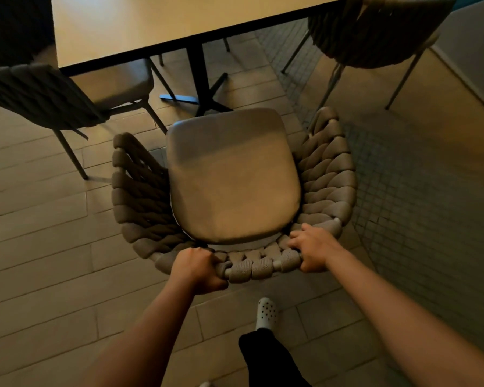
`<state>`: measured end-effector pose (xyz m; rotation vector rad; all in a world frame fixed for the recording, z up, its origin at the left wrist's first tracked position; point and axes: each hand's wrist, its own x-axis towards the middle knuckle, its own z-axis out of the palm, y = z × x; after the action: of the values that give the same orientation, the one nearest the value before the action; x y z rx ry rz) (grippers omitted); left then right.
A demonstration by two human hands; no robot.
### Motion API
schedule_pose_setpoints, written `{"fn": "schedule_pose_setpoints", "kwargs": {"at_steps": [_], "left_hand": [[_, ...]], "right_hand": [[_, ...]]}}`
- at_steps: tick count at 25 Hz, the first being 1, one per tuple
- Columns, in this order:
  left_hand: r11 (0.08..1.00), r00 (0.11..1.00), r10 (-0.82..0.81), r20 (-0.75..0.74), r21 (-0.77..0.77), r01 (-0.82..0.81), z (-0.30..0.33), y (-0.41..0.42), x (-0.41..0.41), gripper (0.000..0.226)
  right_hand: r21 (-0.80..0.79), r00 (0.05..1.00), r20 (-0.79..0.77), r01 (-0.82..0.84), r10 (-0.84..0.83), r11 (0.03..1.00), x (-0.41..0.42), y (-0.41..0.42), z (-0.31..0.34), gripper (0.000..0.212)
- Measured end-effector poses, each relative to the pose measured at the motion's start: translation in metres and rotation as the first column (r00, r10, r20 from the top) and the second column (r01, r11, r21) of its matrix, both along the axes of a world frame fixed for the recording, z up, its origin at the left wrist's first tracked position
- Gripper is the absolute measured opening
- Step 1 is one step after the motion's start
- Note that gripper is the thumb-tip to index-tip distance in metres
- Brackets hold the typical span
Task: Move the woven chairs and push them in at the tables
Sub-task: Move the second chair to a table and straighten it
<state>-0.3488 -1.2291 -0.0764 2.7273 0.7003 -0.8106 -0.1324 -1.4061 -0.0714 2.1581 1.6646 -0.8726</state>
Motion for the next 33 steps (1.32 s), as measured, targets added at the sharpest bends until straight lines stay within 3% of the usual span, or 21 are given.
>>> {"fn": "schedule_pose_setpoints", "kwargs": {"at_steps": [9, 17, 23, 26, 28, 30, 32, 33], "left_hand": [[0.998, 0.999, 0.043, 0.018, 0.038, -0.044, 0.005, 0.042, 0.092, 0.048], [0.998, 0.998, 0.057, 0.009, 0.010, -0.058, 0.007, 0.055, 0.132, 0.046], [0.994, 0.999, 0.054, 0.005, -0.098, -0.053, 0.005, 0.050, 0.158, 0.050], [0.987, 1.000, 0.000, -0.021, -0.161, -0.003, 0.004, 0.056, 0.155, 0.065], [0.957, 0.998, 0.025, -0.055, -0.288, -0.040, 0.006, 0.060, 0.152, 0.071], [0.903, 0.984, 0.161, -0.082, -0.391, -0.180, 0.009, 0.073, 0.152, 0.062], [0.946, 0.976, 0.216, -0.028, -0.241, -0.216, 0.010, 0.091, 0.148, 0.050], [0.957, 0.960, 0.277, 0.035, -0.099, -0.273, 0.008, 0.109, 0.145, 0.047]], "right_hand": [[0.027, 0.998, 0.036, -0.059, 0.058, 0.998, 0.102, 0.059, 0.004, 0.033], [0.007, 0.991, 0.075, -0.116, 0.115, 0.993, 0.144, 0.076, 0.003, 0.039], [-0.122, 0.989, 0.107, -0.092, 0.105, 0.988, 0.171, 0.083, 0.007, 0.033], [-0.301, 0.987, 0.121, -0.063, 0.104, 0.951, 0.171, 0.095, 0.009, 0.047], [-0.399, 0.997, 0.083, 0.022, 0.012, 0.917, 0.170, 0.099, 0.009, 0.052], [-0.435, 0.949, -0.029, 0.271, -0.314, 0.859, 0.174, 0.103, 0.011, 0.046], [-0.308, 0.785, -0.183, 0.526, -0.592, 0.792, 0.181, 0.105, 0.014, 0.031], [-0.120, 0.767, -0.202, 0.598, -0.609, 0.792, 0.191, 0.114, 0.017, 0.028]]}}
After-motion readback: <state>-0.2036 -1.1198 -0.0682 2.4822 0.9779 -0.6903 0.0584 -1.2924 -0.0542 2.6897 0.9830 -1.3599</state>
